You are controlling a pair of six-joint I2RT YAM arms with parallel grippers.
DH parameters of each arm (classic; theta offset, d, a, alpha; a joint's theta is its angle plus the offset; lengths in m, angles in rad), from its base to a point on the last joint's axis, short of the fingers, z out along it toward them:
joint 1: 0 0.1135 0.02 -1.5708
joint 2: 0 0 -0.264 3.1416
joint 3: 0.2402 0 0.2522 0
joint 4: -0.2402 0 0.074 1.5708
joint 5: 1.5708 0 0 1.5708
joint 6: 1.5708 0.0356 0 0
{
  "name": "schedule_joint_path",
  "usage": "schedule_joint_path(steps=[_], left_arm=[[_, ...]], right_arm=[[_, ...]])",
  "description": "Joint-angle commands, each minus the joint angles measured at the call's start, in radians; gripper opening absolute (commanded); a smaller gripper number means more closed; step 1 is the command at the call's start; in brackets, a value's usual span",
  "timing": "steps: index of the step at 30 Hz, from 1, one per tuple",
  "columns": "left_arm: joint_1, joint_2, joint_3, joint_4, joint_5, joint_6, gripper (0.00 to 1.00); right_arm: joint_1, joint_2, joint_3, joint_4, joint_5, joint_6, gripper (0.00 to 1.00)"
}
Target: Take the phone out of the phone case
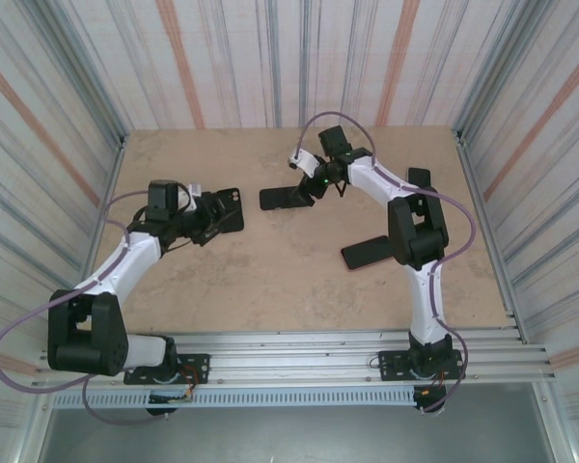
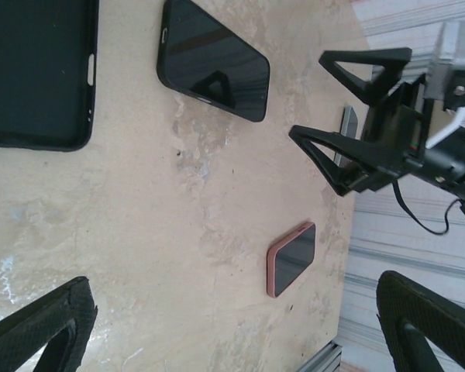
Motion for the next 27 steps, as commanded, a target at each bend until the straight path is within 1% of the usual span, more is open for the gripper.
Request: schedule_joint_path(steps=[1,10,18,27], left_arm=[[-0.024,-0.018,0.023,0.001,-0.028,-0.031,0.97],[-0.056,-0.033,0.059,-0.084,-0.079,-0.019,0.97],[-0.064,-0.057,0.058,-0.134,-0.100,-0.016,0.97],[-0.063,-0.066,0.059,-0.158,-0.110,-0.008,0.97]], right_arm=[[-0.008,0.065,0.084,-0.130,-0.059,-0.181,0.99],[-0.020,0.192,0.232,-0.190,-0.070,-0.280,0.99],[-0.017,0.263,0.327,-0.210,-0.063,-0.317,0.99],[-0.007,0.290,0.345,-0.233,-0.069,-0.338,0.99]])
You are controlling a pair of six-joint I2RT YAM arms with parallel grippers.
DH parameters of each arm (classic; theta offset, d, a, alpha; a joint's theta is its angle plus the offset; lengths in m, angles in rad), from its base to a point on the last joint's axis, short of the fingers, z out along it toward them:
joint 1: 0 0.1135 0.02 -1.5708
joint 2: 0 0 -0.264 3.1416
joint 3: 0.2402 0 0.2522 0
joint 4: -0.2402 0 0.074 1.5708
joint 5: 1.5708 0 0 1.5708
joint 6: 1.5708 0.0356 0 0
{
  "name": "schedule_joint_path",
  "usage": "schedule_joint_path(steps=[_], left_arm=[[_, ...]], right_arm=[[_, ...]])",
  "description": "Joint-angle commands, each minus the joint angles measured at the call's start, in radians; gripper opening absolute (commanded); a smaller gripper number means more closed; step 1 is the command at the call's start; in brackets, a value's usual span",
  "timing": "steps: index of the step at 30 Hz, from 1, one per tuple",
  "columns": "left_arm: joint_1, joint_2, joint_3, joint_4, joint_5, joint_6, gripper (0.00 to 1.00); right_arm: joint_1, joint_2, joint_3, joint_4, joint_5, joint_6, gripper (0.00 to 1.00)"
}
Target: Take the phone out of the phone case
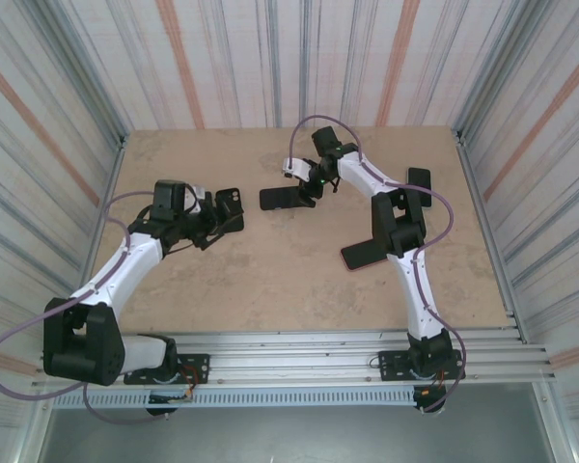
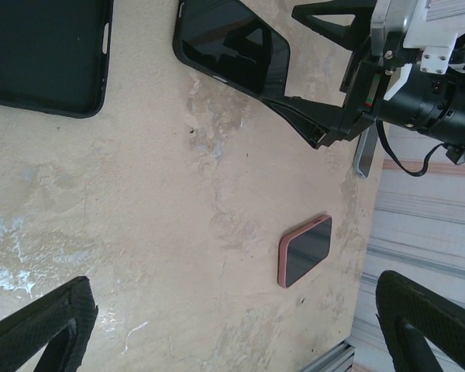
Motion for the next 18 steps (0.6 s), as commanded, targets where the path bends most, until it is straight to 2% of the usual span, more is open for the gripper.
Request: schedule_joint_path(steps=[1,18], left_arm=[[-0.006,-0.024,0.022,-0.031,-0.018,0.009,0.96],[-0.005,-0.026,0.017,-0.059,0.009,0.045,0.97]], right_arm=[[0.005,0.028,0.028,-0.056,-0.015,-0.039,0.99],[0.068,0.031,0.022,-0.131,0.075,-0.092,0.99]])
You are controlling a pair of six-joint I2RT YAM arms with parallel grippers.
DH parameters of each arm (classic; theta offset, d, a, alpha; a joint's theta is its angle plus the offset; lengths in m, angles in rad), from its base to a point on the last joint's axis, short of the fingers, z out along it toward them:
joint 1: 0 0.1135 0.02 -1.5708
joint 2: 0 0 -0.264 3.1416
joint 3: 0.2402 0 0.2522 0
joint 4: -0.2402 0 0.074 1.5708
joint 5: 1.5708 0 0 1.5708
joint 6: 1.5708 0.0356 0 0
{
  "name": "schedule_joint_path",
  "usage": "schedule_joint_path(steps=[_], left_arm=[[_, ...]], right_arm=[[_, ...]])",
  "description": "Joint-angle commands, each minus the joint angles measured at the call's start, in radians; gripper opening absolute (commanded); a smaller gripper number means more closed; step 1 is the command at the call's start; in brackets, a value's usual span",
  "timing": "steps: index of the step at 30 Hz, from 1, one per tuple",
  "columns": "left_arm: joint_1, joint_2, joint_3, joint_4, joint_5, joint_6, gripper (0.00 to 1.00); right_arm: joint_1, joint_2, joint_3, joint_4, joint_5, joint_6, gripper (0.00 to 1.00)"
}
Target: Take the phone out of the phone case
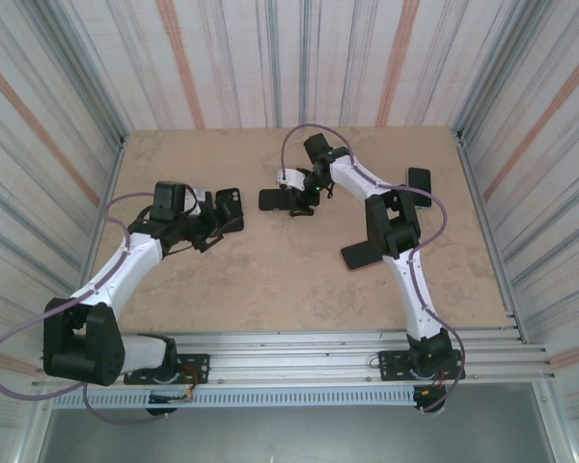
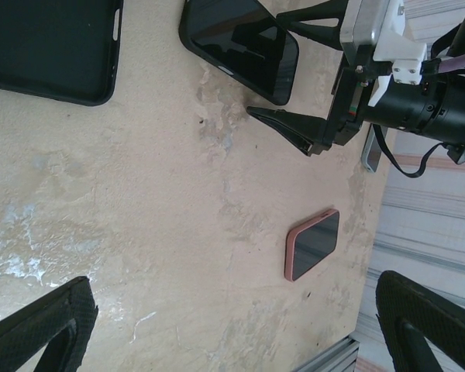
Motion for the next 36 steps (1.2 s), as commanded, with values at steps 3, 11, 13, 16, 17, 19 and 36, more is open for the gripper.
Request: schedule_joint_path(steps=[3,11,13,16,17,19,36], left_arm=[[-0.003,-0.026,0.014,-0.031,0.012,0.036,0.97],[0.016,-0.041,-0.006,-0.040,0.034,0.050,0.97],[0.021,-0.043,-0.012,-0.040,0.039,0.051,0.97],[0.025,-0.041,-0.015,-0.038,0.043,0.055,0.97],[0.025,-0.040,-0.017,-0.037,0.045,0.055,0.97],[0.027,-0.038,-0.018,-0.037,0.048,0.056,0.97],[0.036,-0.010,-0.008,-0.040,0.064,0.066,0.97]], right_arm=[[0.039,0.011,0.018,-0.060,0.064,-0.024,0.99],[0.065,0.024,0.028,-0.077,0.110,-0.015,0.98],[0.068,0.031,0.036,-0.079,0.121,-0.008,0.98],[0.071,0.041,0.053,-0.085,0.132,0.000,0.96],[0.072,0.042,0.056,-0.085,0.134,0.002,0.95],[0.070,0.047,0.064,-0.086,0.137,0.012,0.93],[0.063,0.103,0.131,-0.172,0.257,0.082,0.73]])
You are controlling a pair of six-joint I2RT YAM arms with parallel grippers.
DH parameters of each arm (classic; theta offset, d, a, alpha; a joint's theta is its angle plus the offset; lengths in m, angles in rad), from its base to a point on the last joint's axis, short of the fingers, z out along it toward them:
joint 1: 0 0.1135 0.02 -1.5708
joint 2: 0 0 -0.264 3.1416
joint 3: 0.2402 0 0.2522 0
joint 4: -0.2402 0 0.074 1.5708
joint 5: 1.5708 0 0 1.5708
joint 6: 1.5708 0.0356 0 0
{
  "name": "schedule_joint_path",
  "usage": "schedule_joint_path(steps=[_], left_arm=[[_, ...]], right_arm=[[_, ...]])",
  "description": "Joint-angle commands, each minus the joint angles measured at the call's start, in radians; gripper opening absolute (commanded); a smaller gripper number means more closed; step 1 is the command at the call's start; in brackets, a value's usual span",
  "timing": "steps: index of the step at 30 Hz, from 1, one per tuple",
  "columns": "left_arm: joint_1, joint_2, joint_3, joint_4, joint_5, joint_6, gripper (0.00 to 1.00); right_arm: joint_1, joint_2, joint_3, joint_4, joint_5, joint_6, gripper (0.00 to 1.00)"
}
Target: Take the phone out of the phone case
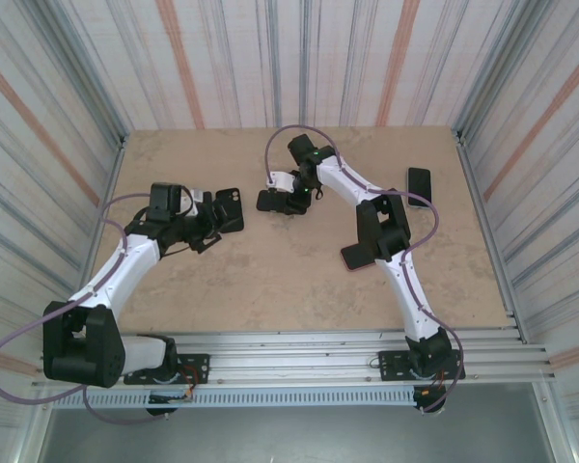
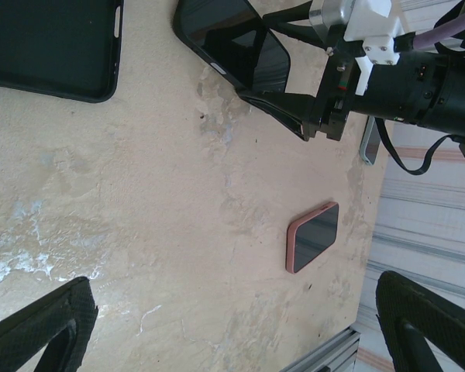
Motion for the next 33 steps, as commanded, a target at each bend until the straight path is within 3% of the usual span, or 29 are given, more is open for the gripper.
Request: schedule_joint_path(steps=[1,5,20,28,31,33], left_arm=[[0.006,0.005,0.002,-0.026,0.026,0.025,0.97],[0.006,0.011,0.010,-0.032,0.027,0.032,0.96],[0.006,0.033,0.043,0.001,0.032,0.026,0.96],[0.006,0.042,0.049,0.023,0.032,0.022,0.96],[0.006,0.043,0.048,0.025,0.035,0.022,0.96],[0.006,0.042,0.046,0.024,0.035,0.026,0.96]], right_arm=[[-0.001,0.063,0.008,-0.069,0.096,0.020,0.73],[-0.002,0.070,0.014,-0.074,0.100,0.029,0.61],[-0.005,-0.073,-0.036,0.062,0.039,0.090,0.44],[-0.008,-0.161,-0.148,0.124,-0.006,0.114,0.44],[-0.009,-0.165,-0.160,0.125,-0.012,0.112,0.51],[-0.015,-0.166,-0.159,0.138,-0.016,0.115,0.61]])
